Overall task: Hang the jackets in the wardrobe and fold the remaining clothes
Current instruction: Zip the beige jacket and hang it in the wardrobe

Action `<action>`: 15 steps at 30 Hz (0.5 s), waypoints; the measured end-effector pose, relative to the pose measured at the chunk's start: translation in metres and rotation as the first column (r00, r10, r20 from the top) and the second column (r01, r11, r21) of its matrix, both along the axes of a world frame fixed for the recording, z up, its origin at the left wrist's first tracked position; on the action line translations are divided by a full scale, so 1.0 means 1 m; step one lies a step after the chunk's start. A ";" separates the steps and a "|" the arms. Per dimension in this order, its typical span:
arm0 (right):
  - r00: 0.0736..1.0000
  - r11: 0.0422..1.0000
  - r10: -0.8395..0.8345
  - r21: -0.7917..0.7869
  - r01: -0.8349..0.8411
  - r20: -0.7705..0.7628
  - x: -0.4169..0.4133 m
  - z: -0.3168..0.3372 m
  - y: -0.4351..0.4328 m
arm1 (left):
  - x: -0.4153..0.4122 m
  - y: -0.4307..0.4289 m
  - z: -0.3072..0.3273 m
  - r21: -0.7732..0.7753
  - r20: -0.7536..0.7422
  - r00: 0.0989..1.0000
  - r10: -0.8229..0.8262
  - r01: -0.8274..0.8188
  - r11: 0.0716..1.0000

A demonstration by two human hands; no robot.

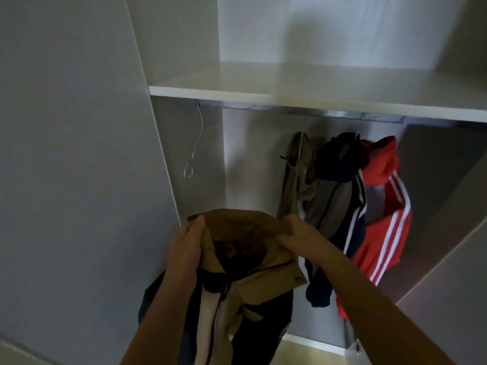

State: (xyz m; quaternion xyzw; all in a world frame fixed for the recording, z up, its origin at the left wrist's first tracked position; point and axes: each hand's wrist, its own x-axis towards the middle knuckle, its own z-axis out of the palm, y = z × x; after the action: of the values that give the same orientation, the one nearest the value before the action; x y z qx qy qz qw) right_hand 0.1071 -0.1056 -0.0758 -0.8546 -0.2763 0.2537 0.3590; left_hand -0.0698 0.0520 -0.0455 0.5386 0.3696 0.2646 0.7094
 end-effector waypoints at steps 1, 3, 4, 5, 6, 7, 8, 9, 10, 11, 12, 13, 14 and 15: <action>1.000 1.000 0.007 0.004 -0.007 0.015 0.009 0.000 0.015 | 0.005 0.008 0.001 -0.003 0.004 1.000 0.012 -0.012 1.000; 0.998 1.000 -0.010 0.021 0.009 0.070 0.027 0.006 0.047 | 0.016 0.024 0.002 0.012 -0.005 0.998 0.058 -0.058 0.998; 0.996 0.999 -0.010 0.044 0.006 0.092 0.036 0.011 0.067 | 0.021 0.033 0.003 0.021 -0.008 0.997 0.081 -0.081 0.996; 0.997 0.998 -0.010 0.068 0.005 0.073 0.046 0.016 0.088 | 0.027 0.040 0.005 0.030 -0.011 0.994 0.108 -0.108 0.994; 1.000 0.995 -0.008 0.102 0.005 0.026 0.055 0.020 0.111 | 0.032 0.049 0.006 0.041 -0.016 0.990 0.138 -0.137 0.990; 0.998 0.991 -0.009 0.136 0.018 -0.065 0.065 0.023 0.134 | 0.037 0.056 0.007 0.057 -0.023 0.985 0.171 -0.169 0.984; 0.987 0.985 -0.005 0.167 0.033 -0.162 0.073 0.025 0.157 | 0.042 0.063 0.009 0.069 -0.038 0.981 0.191 -0.188 0.980; 0.968 0.982 0.009 0.187 0.040 -0.251 0.081 0.025 0.181 | 0.047 0.071 0.011 0.079 -0.053 0.978 0.202 -0.198 0.977; 0.945 0.979 0.032 0.201 0.036 -0.326 0.089 0.025 0.205 | 0.051 0.078 0.013 0.087 -0.066 0.977 0.203 -0.197 0.977; 0.921 0.981 0.053 0.194 0.024 -0.386 0.097 0.022 0.229 | 0.056 0.087 0.014 0.092 -0.072 0.974 0.213 -0.206 0.974; 0.900 0.983 0.066 0.183 0.015 -0.430 0.104 0.020 0.252 | 0.059 0.095 0.015 0.096 -0.081 0.970 0.227 -0.219 0.971; 0.885 0.985 0.062 0.174 0.022 -0.461 0.110 0.018 0.274 | 0.063 0.103 0.016 0.095 -0.087 0.966 0.244 -0.236 0.967; 0.874 0.982 0.047 0.181 0.047 -0.484 0.116 0.016 0.293 | 0.065 0.111 0.016 0.093 -0.093 0.962 0.257 -0.249 0.964; 0.862 0.978 0.025 0.193 0.084 -0.506 0.122 0.016 0.309 | 0.068 0.116 0.017 0.087 -0.096 0.958 0.270 -0.263 0.961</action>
State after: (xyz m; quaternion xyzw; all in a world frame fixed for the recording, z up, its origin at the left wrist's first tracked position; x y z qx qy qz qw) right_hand 0.2292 0.2036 -0.0600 -0.7200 -0.1845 0.4327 0.5102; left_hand -0.0018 0.1681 -0.0288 0.5230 0.4664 0.3419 0.6261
